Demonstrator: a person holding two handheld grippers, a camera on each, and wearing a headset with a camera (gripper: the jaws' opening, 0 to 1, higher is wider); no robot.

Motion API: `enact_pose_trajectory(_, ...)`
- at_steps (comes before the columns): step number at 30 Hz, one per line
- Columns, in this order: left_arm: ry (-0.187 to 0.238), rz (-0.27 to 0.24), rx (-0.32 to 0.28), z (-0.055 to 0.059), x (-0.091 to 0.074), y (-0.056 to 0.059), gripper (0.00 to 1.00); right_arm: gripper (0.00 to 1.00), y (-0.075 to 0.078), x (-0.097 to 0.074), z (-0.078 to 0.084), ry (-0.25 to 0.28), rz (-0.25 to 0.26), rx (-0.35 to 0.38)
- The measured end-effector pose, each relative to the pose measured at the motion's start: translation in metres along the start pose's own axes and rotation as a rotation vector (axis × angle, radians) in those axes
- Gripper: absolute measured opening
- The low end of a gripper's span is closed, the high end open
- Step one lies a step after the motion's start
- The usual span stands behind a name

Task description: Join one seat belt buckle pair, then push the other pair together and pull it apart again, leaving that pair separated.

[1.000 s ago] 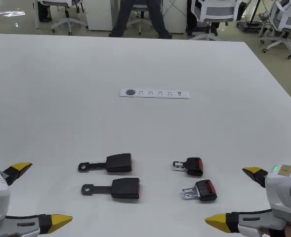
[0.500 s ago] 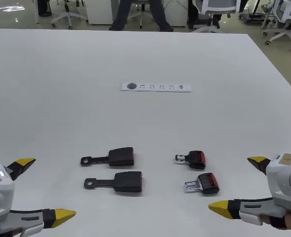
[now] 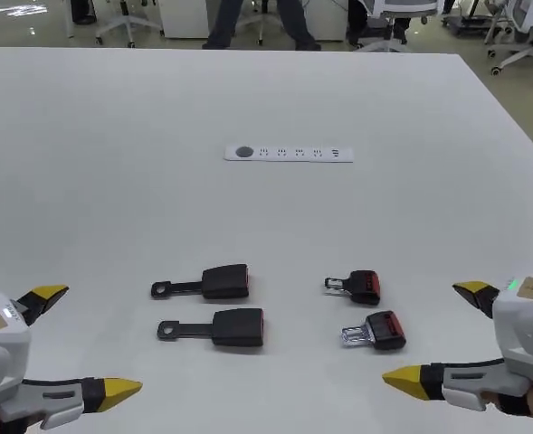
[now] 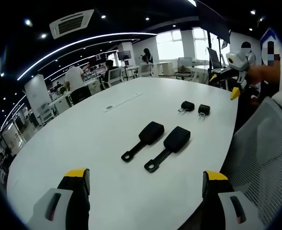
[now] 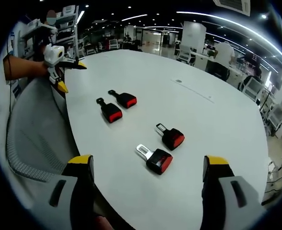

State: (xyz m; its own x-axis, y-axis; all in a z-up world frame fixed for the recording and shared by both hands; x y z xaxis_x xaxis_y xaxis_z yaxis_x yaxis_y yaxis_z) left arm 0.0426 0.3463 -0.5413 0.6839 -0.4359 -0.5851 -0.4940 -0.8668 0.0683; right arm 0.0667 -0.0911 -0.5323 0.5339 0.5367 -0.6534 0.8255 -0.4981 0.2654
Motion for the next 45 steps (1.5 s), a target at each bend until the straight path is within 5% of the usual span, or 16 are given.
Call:
enact_pose_trajectory(8,-0.015,0.000,0.038,0.001,0.000,-0.001,0.98,0.88,-0.001,0.002,-0.003,0.012,-0.014,-0.022)
enact_pose_trajectory(20,-0.183,0.017,0.235,0.005,-0.007,0.012,0.98,0.86,0.004,-0.002,-0.001,0.001,-0.013,-0.052)
enact_pose_trajectory(31,-0.206,-0.052,0.126,-0.007,-0.013,-0.003,1.00,0.86,0.006,-0.002,0.005,0.016,-0.025,-0.057)
enact_pose_trajectory(35,-0.195,-0.047,0.124,-0.012,-0.010,-0.006,1.00,0.85,0.007,-0.005,0.007,0.026,-0.024,-0.050)
enact_pose_trajectory(40,-0.196,-0.016,0.148,-0.029,-0.008,0.003,0.99,0.82,0.005,-0.007,0.007,0.018,-0.033,-0.066)
enact_pose_trajectory(45,-0.206,0.025,0.163,-0.029,-0.004,0.005,0.95,0.80,0.005,-0.007,0.007,0.008,-0.038,-0.070)
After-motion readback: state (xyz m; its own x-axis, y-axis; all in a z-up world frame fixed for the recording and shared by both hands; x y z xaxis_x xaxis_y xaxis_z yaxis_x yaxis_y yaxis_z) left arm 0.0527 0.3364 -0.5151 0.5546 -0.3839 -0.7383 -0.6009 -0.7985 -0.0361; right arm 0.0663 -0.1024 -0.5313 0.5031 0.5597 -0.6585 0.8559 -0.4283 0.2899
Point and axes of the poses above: the centre of the closed fingertips' face, and the gripper's own axes: x roughly forward along the fingers, y roughly to its right, z roughly out of its underside, the point moved 8 cm from there along -x, roughly backward along the fingers, and after that the axes turned 15 degrees about -x, right-handed, at the moved point
